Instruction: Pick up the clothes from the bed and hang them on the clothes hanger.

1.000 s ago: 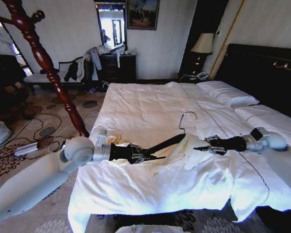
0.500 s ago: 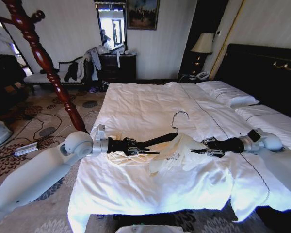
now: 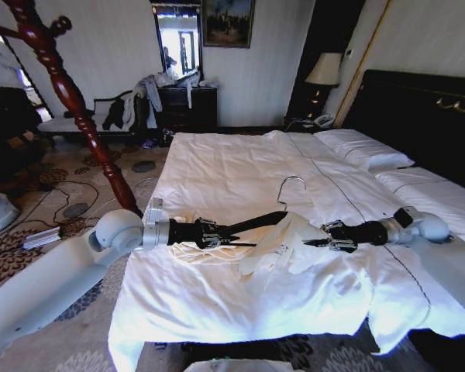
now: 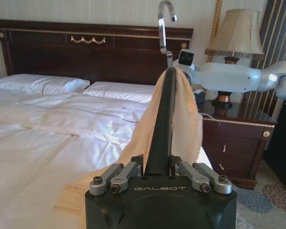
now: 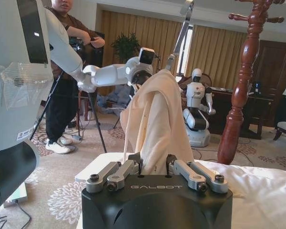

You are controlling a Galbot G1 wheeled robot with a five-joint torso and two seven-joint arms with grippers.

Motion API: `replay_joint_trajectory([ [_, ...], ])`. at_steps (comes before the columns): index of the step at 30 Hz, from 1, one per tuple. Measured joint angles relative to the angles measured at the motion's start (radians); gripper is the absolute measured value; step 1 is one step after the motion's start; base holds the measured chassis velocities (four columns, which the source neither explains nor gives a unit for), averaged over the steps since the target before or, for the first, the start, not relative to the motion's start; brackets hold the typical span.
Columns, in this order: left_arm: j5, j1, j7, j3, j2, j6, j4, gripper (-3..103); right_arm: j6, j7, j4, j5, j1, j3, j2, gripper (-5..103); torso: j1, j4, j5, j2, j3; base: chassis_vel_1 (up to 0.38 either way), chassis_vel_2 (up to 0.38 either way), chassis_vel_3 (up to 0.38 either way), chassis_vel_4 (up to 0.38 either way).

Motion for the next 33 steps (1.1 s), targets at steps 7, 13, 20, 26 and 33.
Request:
replay_joint_trajectory([
  [7, -0.004, 0.031, -0.013, -0.02, 0.024, -0.006, -0.045, 21, -0.002, -0.006, -0.029, -0.001, 0.01, 0.006, 0.001, 20, 0.0, 0.0, 0.0001, 0.0, 0.0, 0.0, 0.0, 0.0, 0.0],
  [13, -0.006, 0.04, -0.024, -0.034, 0.035, -0.007, -0.057, 21, -0.001, -0.008, -0.053, 0.013, 0.022, 0.016, 0.008, 20, 0.0, 0.0, 0.0001, 0.0, 0.0, 0.0, 0.0, 0.0, 0.0],
  [20, 0.005, 0.063, -0.048, -0.047, 0.041, -0.001, -0.058, 28, -0.001, -0.006, -0.054, 0.015, 0.015, 0.027, 0.01, 20, 0.0, -0.0002, 0.0, 0.0, 0.0, 0.0, 0.0, 0.0, 0.0],
  [26, 0.013, 0.069, -0.056, -0.046, 0.029, -0.004, -0.051, 55, -0.001, -0.003, -0.029, 0.018, 0.002, 0.029, 0.011, 20, 0.0, 0.0, -0.0001, 0.0, 0.0, 0.0, 0.0, 0.0, 0.0],
  [33, 0.011, 0.056, -0.076, -0.056, 0.028, -0.04, -0.057, 82, 0.0, -0.002, -0.046, 0.018, 0.001, 0.03, 0.018, 20, 0.0, 0.0, 0.0, 0.0, 0.0, 0.0, 0.0, 0.0, 0.0],
])
